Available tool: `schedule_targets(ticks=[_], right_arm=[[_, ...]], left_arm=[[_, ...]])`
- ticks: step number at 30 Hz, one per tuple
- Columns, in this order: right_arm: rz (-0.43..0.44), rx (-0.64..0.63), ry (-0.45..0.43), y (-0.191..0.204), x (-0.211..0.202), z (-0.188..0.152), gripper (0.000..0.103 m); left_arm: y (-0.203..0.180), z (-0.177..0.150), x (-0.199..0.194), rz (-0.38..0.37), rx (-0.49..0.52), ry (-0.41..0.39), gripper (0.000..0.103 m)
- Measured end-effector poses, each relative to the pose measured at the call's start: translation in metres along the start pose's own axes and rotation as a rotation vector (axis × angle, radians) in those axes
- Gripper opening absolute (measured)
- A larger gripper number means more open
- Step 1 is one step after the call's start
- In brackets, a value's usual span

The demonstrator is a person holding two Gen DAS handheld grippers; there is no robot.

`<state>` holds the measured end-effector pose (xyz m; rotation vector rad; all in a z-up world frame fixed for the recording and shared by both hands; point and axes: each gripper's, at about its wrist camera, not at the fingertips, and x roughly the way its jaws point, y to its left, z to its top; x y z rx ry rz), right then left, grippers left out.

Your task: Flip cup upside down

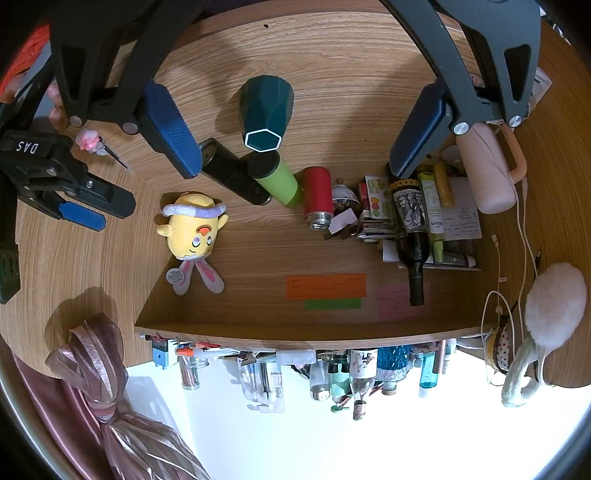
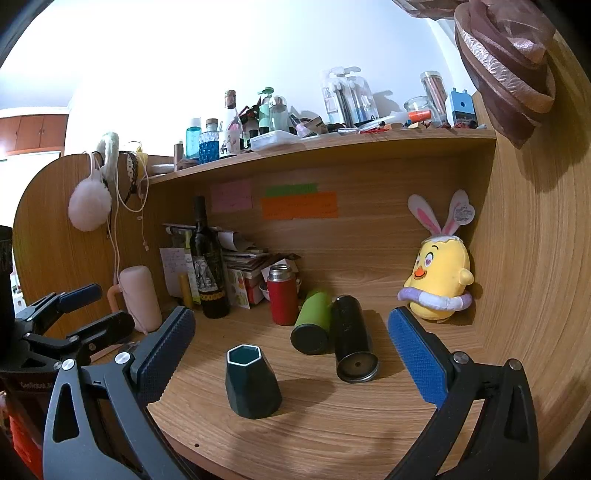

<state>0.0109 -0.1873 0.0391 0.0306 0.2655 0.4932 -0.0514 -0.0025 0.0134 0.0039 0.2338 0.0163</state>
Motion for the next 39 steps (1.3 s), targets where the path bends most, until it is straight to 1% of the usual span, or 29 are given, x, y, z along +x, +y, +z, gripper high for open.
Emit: schedule_targets(ticks=[29, 39], right_arm=[[0.0, 0.0, -0.001, 0.0021, -0.0009, 0.0002, 0.103], [0.0, -0.001, -0.001, 0.0023, -0.0011, 0.0004, 0.103]], left_arm=[[-0.0011, 0.0014, -0.0006, -0.008, -0.005, 0.003, 0.103], [-0.0087, 0.0006, -0.0013, -0.022, -0.006, 0.01, 0.103]])
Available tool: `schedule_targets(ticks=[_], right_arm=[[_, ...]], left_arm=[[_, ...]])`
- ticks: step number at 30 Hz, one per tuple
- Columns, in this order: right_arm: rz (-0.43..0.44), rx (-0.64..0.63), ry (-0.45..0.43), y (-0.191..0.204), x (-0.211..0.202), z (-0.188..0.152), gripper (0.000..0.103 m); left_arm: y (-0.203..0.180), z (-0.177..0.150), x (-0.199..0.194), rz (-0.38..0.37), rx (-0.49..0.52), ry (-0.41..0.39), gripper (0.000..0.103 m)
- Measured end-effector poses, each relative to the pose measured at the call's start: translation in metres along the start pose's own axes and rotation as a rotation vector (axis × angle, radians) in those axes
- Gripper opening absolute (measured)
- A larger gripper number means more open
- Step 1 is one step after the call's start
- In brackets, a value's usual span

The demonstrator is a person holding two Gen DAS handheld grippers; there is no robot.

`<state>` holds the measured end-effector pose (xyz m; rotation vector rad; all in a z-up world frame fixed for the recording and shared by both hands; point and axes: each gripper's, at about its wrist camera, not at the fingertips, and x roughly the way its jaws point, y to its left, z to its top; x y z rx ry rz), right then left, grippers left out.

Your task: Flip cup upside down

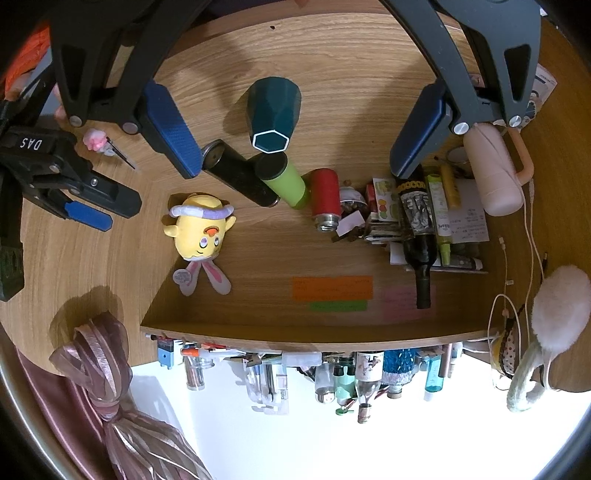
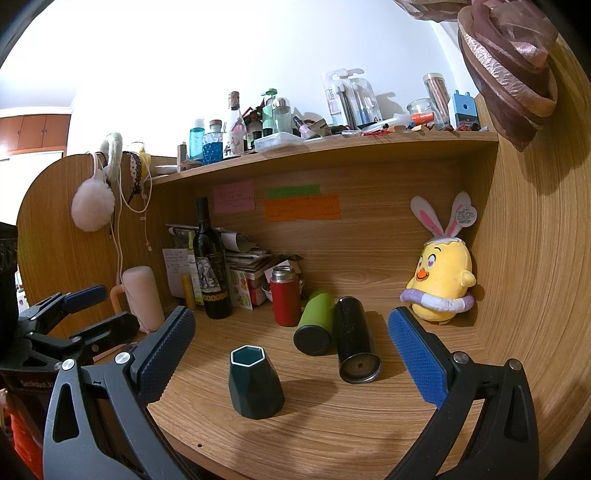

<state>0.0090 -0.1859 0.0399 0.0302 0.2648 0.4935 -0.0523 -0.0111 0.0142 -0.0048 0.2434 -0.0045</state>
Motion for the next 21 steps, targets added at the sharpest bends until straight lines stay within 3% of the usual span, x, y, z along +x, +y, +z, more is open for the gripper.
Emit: schedule_targets(ticks=[21], right_arm=[[-0.002, 0.0, -0.001, 0.0007, -0.0002, -0.0002, 0.103]], left_arm=[[0.0045, -0.0003, 0.0012, -0.026, -0.036, 0.027, 0.103]])
